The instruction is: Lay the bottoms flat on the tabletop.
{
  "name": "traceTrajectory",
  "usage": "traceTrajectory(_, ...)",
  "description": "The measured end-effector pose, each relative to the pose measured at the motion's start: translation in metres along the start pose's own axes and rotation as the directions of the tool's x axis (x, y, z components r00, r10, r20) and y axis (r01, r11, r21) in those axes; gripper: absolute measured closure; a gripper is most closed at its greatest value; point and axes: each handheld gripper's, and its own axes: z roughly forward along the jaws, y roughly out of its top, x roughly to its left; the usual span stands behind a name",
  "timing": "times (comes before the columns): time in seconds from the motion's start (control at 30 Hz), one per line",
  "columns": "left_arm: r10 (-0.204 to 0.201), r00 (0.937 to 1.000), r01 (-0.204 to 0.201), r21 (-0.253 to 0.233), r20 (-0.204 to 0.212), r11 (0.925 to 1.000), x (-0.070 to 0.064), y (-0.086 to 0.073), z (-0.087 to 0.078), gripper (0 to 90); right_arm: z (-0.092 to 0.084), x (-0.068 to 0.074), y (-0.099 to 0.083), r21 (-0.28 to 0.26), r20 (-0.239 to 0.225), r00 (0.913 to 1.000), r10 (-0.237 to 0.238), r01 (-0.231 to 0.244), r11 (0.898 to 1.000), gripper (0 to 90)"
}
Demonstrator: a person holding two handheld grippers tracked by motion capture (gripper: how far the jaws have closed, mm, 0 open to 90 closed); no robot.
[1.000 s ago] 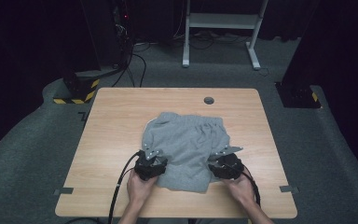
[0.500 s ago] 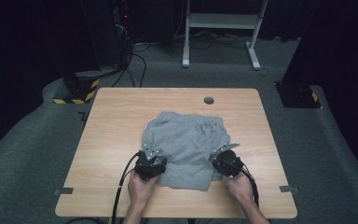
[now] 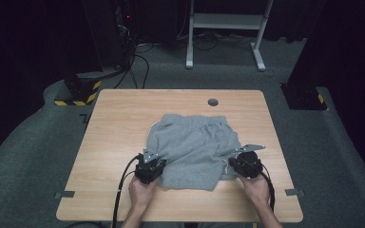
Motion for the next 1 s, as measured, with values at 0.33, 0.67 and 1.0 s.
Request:
traceTrajectory(0.33, 0.019, 0.9998, -0.019, 0.059, -0.003, 0.9981, 0.012, 0.003, -0.026, 82.8, -0.003, -0.014, -0.021, -0.072, -0.064, 0.9979, 0.004, -0.009, 0.997, 88.3)
traceTrajectory(0.67, -0.079, 0.9955, 0.076, 0.064, 0.052, 0.9951, 0.036, 0.000, -0.051, 77.1, -0.008, -0.021, -0.040, -0.103, -0.069, 0.9970, 0.036, -0.043, 0.994, 88.2)
traceTrajectory(1.0, -0.055, 0.9973, 0.052, 0.076, 0.047, 0.9958, 0.034, 0.004, -0.059, 63.9, -0.015, -0.010, -0.036, -0.122, -0.067, 0.9977, 0.007, -0.015, 0.992, 70.8)
